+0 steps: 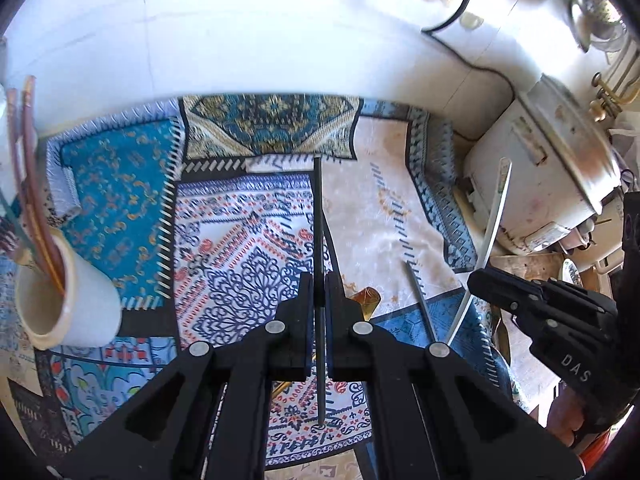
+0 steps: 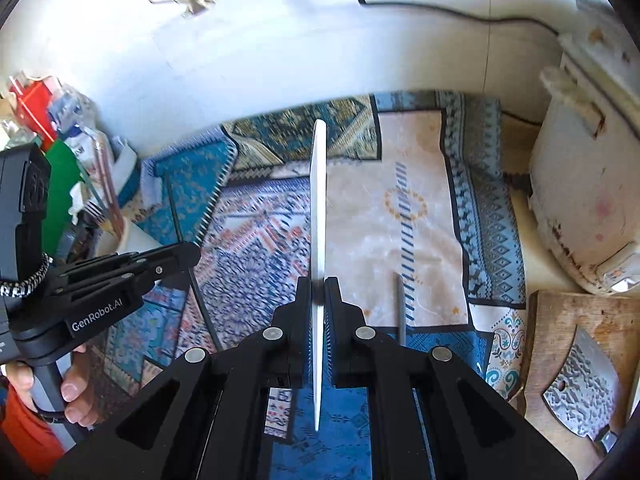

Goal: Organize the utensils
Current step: 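Carry the grey and white chopsticks with both tools toward the white cup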

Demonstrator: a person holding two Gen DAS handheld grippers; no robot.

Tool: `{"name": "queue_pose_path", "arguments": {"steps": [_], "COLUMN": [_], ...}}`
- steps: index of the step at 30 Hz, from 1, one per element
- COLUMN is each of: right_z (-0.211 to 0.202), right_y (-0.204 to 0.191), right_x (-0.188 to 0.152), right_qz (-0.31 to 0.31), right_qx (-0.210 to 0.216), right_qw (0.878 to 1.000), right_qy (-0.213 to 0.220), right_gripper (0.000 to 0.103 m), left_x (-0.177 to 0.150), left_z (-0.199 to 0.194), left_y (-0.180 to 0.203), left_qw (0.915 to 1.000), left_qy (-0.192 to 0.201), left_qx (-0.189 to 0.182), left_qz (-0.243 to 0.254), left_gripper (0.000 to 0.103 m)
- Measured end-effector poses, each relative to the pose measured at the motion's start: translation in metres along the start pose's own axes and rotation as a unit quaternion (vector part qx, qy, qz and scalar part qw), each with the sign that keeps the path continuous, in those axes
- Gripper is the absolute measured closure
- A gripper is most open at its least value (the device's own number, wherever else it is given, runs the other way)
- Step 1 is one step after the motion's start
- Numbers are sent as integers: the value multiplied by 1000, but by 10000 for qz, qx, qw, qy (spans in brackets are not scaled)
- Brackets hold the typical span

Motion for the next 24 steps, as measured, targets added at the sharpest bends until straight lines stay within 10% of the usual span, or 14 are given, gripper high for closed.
{"name": "queue_pose_path", "arguments": {"steps": [24], "right_z": [-33], "right_y": [-131], "right_x": [61], "right_qz": [-767], "right_qx": [491], "right_qw": [9912], "right_qy": [964], "right_gripper": [97], "left_x": [25], "left_z": [-142], "left_y": [-89], "left_qw": [9899], "left_qy": [1352], "left_qx": [273], "left_qz": [-336], "left_gripper": [100]}}
Point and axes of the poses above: each gripper's, at about its wrist camera, not at the fingertips, and z roughly the way its jaws point, y to its right, x to its top, the point moved 9 cm from there along z, roughly the way its jaws point, and after that the axes turned 6 degrees about x, right-handed, at the moved point
